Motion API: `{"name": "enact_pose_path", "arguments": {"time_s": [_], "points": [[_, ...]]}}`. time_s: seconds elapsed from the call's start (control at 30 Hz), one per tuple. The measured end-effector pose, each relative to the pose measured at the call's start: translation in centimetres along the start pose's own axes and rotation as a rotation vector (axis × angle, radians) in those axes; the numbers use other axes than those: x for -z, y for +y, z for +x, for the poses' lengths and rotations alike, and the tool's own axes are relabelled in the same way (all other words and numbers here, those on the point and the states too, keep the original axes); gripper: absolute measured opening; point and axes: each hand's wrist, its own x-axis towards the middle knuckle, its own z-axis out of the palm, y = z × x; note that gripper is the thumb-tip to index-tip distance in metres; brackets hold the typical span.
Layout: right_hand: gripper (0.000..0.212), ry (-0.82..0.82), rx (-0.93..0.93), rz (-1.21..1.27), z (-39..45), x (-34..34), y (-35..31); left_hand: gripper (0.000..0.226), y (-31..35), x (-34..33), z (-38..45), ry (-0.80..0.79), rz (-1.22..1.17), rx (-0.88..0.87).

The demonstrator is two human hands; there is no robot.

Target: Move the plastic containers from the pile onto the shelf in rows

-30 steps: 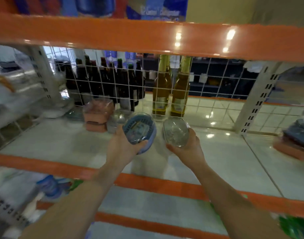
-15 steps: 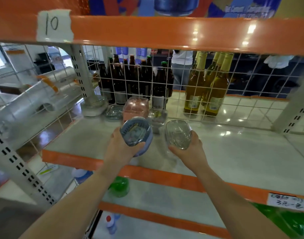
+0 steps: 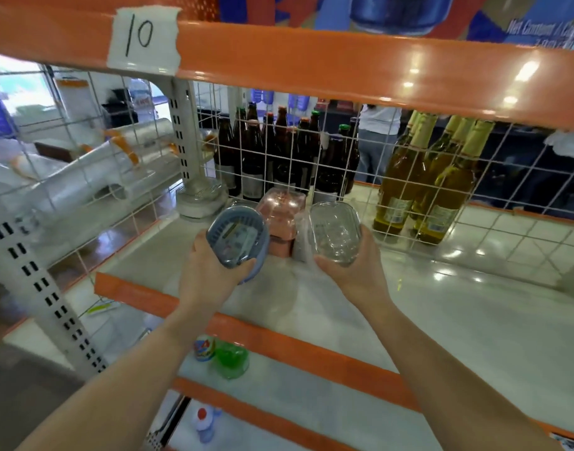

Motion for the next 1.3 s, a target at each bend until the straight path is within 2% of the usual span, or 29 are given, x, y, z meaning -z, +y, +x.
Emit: {"name": "enact_pose_path", "arguments": {"time_s": [0.1, 0.17, 0.27, 0.33, 0.47, 0.6, 0.8, 0.87, 0.93, 1.0, 1.1, 1.3], "points": [[0.087, 0.028, 0.07, 0.03, 0.9, -0.6, -0.4, 0.101, -0.2, 0.5, 0.4, 0.039, 0.016, -0.02], [0.083, 0.029, 0.097, 0.056, 1.4, -1.1, -0.9, 0.094, -0.2, 0.8, 0.5, 0.059, 0.048, -0.04], [0.09, 0.014, 0.102, 0.068, 1.9, -2.4, -1.5, 0.088, -0.8, 1.2, 1.3, 0.096, 0.103, -0.065], [0.095, 0.012, 0.11, 0.074, 2.4, -3.4, -2.0, 0.091, -1.0, 1.6, 2.1, 0.068, 0.126, -0.077], [0.087, 0.02, 0.089, 0.07, 3.4, -5.1, -2.7, 0.092, -1.9, 2.5, 4.4, 0.027, 0.174, -0.064], [0.098, 0.05, 0.046, 0.035, 4.4, -6.4, -3.5, 0.098, -2.2, 3.3, 7.0, 0.004, 0.143, -0.092], [0.079, 0.134, 0.038, 0.011, 5.2, -7.6, -4.1, 0.09, -2.2, 3.3, 10.1, -0.011, 0.216, -0.115], [0.067, 0.155, 0.047, 0.039, 5.2, -8.0, -4.2, 0.086, -2.7, 3.4, 10.8, -0.012, 0.191, -0.107], [0.065, 0.174, 0.044, 0.049, 5.1, -8.4, -4.3, 0.084, -3.1, 4.0, 11.2, -0.023, 0.146, -0.099], [0.071, 0.184, 0.025, 0.053, 4.8, -8.9, -4.3, 0.087, -3.3, 4.6, 11.6, -0.025, 0.121, -0.116], [0.094, 0.19, 0.008, 0.03, 4.2, -9.5, -4.2, 0.088, -3.7, 5.1, 12.0, -0.033, 0.117, -0.205], [0.093, 0.227, -0.021, 0.026, 3.4, -9.8, -4.4, 0.085, -3.5, 5.6, 11.6, -0.076, 0.12, -0.256]]}}
